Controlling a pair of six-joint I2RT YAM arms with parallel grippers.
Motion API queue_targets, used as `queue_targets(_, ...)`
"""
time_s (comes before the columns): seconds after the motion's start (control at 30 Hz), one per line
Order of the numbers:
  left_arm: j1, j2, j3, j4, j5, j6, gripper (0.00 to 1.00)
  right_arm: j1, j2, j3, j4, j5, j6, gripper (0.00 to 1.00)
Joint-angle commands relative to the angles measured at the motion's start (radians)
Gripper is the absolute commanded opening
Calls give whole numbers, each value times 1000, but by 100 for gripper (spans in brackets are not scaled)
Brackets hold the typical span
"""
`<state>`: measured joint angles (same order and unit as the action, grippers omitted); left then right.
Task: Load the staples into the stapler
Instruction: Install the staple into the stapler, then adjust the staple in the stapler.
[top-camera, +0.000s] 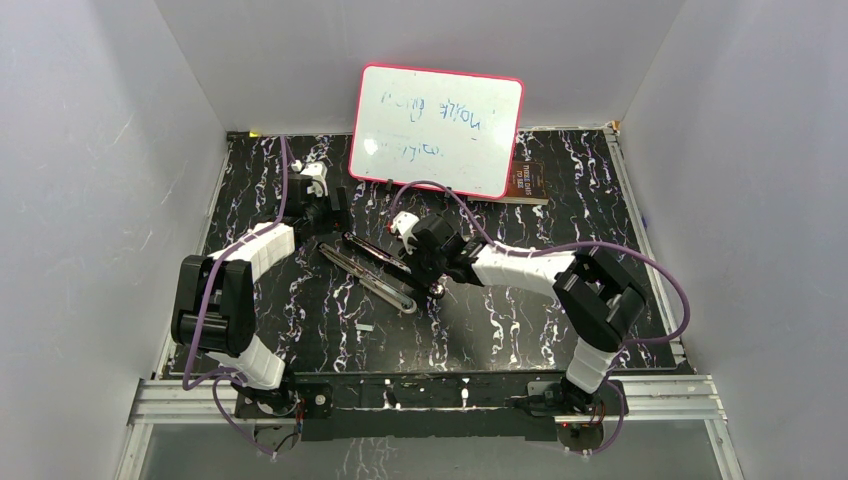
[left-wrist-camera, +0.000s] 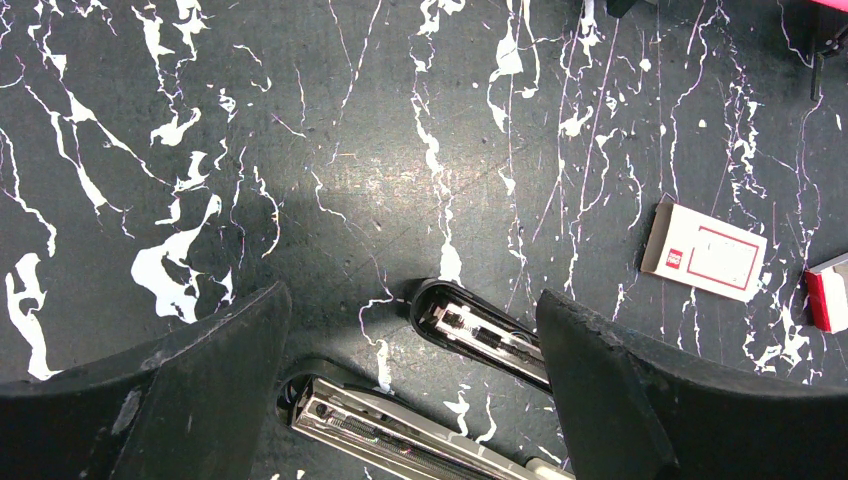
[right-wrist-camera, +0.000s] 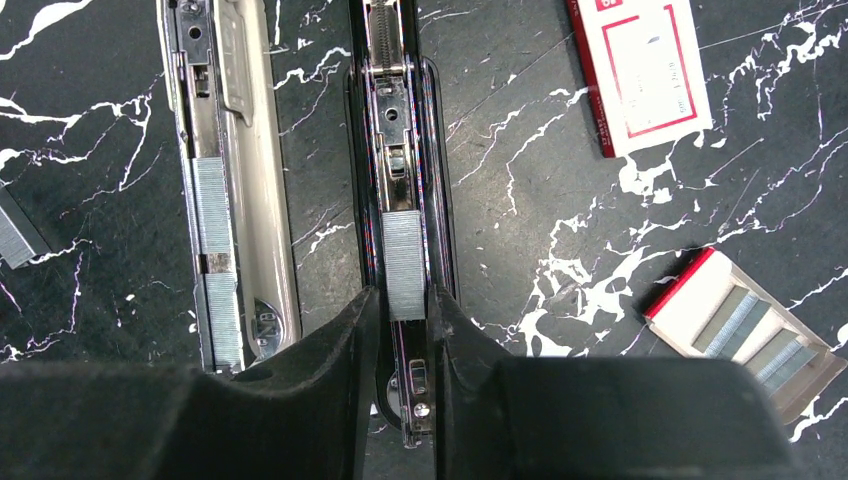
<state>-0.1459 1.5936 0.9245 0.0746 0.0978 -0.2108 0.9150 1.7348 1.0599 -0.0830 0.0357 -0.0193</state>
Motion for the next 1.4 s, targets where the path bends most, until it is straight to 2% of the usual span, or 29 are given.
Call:
queue_targets(0.0, 6, -33, -6, 9, 15, -3, 92, 2, -24, -26, -98, 12, 2, 34)
queue_targets(0.37, 6, -35, -7, 9, 16, -3, 92, 2, -41, -35, -72, 14, 9, 44)
queue_targets(0.67, 6, -37, -6, 9, 16, -3, 92, -27, -112, -63, 127, 13, 44, 47)
queue_targets(0.97, 6, -40, -9, 9, 17, -4, 92, -70, 30, 30, 201, -27, 76, 43)
queue_targets(1.37, 8, -40, -6, 10, 17, -4, 92, -72, 75, 48, 228, -69, 76, 47)
